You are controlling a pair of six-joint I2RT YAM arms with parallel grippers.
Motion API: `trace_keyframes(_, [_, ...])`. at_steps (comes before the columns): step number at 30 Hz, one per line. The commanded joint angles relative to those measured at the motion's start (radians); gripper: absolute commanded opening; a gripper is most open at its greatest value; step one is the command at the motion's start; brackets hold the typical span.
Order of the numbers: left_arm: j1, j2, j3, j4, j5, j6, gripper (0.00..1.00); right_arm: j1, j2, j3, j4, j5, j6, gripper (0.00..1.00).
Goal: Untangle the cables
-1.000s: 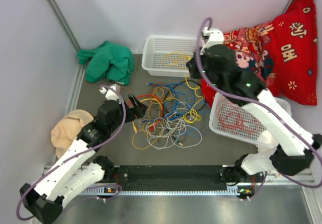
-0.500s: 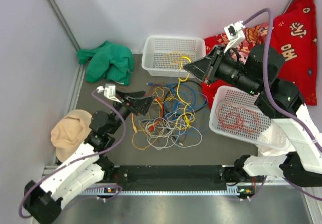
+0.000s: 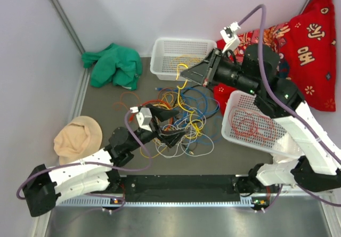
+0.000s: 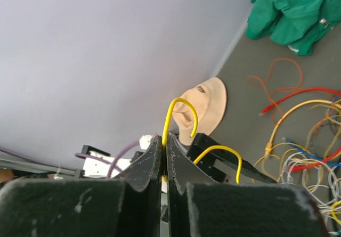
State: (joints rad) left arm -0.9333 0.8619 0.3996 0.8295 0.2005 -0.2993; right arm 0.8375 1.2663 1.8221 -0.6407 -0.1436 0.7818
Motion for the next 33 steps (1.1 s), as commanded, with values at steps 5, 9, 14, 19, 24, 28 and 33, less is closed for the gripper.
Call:
trace_keyframes(5, [-0.016,0.08,-0.033,0.132,-0.064,0.109,0.99,0.012,0.041,0.048,0.167,-0.146,0.171,0.0])
trace_keyframes(9, [-0.016,0.16,-0.05,0.209,-0.116,0.109,0.95,0.014,0.028,0.043,0.17,-0.149,0.185,0.0])
trace_keyframes(14, [-0.015,0.319,-0.03,0.322,-0.173,0.085,0.83,0.015,0.016,0.025,0.184,-0.175,0.198,0.0])
trace_keyframes(19, [-0.015,0.41,-0.012,0.467,-0.158,0.052,0.27,0.015,-0.007,0.006,0.15,-0.148,0.171,0.0])
trace_keyframes(24, [-0.015,0.321,0.012,0.321,-0.183,0.057,0.0,0.014,-0.042,-0.014,0.121,-0.116,0.105,0.01])
trace_keyframes(28, [-0.012,0.137,0.109,-0.062,-0.347,0.005,0.0,0.015,-0.097,-0.038,0.018,0.063,-0.013,0.64])
trace_keyframes(33, [0.04,0.137,0.436,-0.609,-0.473,-0.098,0.0,0.015,-0.255,-0.225,-0.005,0.419,-0.134,0.74])
